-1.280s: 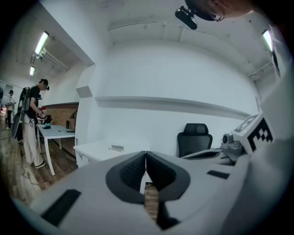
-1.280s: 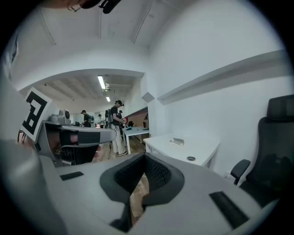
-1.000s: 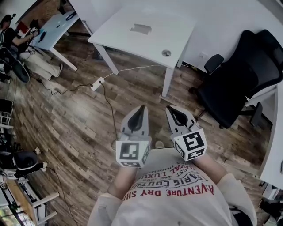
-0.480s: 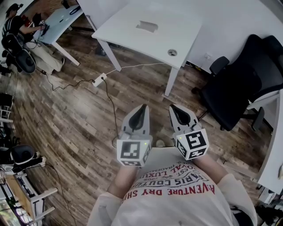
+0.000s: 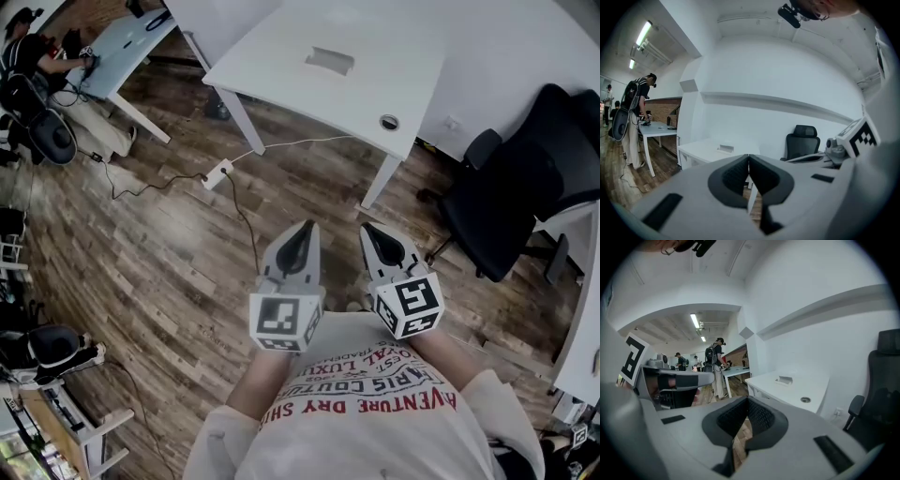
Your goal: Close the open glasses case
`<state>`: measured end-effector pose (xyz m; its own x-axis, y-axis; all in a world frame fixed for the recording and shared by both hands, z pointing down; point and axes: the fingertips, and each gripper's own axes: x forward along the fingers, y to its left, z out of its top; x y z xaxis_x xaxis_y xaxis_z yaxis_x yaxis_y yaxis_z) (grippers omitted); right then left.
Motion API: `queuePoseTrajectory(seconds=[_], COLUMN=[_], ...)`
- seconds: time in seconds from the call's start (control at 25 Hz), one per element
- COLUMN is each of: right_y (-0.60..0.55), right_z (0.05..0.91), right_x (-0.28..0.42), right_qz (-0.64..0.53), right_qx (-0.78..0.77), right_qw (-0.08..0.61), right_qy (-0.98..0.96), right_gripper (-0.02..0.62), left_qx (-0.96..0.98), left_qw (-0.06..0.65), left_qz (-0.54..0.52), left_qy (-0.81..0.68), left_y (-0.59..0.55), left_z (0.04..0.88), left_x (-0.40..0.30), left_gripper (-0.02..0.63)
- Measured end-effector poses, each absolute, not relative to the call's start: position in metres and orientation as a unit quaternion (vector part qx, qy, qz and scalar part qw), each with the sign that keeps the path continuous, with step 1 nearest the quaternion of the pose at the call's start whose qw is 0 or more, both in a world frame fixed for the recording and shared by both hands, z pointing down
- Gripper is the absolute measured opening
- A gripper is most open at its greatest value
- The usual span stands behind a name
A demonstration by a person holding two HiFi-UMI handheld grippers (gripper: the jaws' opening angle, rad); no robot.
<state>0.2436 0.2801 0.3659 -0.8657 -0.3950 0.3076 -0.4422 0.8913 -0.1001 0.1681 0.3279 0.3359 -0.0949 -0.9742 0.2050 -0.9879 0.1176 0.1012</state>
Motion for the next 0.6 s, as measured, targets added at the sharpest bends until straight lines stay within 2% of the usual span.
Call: queuePoseTrajectory(seconds=[0.4,0.6], right_y=[0.282,0.28], right_z=[0.355,0.365], right_x=[0.135,0.098], right_qz=[0.096,0.099], right_qx=[0.263,0.264], right_qw=[0.128,0.143], right_qy=[-0.951,-0.949], right_gripper=[0.012,0.012], left_qx=[0.682,0.674], left_qw=[0.109,0.12], left_qz=[0.033,0.028], left_qy=[-0.723,-0.728], left_y=[0.339,0.342], left_z=[0.324,0.333], left_x=[0.038,-0.012], left_gripper=[0.008,0.008])
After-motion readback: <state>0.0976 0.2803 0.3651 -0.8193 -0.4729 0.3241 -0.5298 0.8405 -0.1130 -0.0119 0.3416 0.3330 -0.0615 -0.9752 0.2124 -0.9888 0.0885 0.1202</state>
